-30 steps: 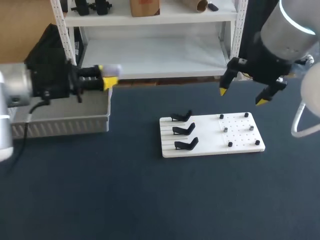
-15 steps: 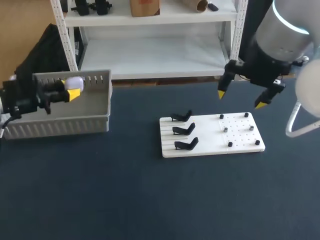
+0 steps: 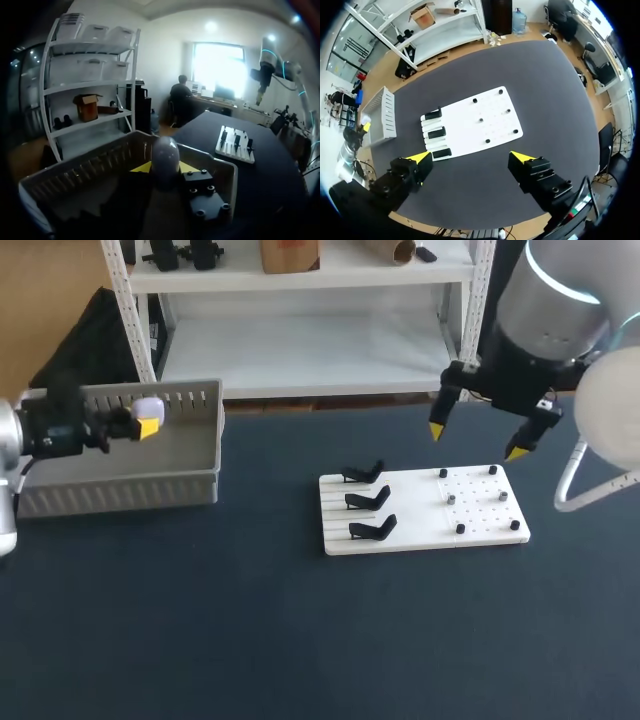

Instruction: Pick up each earbud case from the left stands, insert the matching earbuds, close the lid, and place the case in the box.

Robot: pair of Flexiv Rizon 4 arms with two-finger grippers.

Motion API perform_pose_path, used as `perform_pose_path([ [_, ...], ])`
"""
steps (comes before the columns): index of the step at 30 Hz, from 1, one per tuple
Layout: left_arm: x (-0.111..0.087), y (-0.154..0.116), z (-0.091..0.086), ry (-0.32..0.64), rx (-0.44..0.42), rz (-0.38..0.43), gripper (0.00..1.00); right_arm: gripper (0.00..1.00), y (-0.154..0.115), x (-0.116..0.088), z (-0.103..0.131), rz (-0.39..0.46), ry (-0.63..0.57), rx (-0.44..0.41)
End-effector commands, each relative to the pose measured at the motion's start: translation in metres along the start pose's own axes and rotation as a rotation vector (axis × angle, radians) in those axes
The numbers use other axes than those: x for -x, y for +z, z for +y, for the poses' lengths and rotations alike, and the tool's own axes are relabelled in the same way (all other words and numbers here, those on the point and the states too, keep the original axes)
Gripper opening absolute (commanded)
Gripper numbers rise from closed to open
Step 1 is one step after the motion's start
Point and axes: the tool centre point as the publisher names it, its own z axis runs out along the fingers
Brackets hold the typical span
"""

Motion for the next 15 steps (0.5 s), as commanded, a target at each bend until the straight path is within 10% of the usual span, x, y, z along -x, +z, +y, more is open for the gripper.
perform_pose_path([
  [1,-0.002,0.011,0.015,-0.041,-0.062,0.122,0.0,1.0,0.003,-0.004,-0.001,-0.001,0.009,-0.001],
  [10,-0.027,0.012,0.012,-0.097,-0.06,0.178,0.0,1.0,0.004,-0.004,0.001,0.0,0.01,0.002],
  [13,-0.03,0.012,0.01,-0.11,-0.05,0.171,0.79,1.0,0.005,-0.004,0.001,0.0,0.009,0.002],
  [15,-0.027,0.01,0.007,-0.103,-0.053,0.187,1.0,1.0,0.005,-0.004,0.002,0.0,0.006,0.004],
])
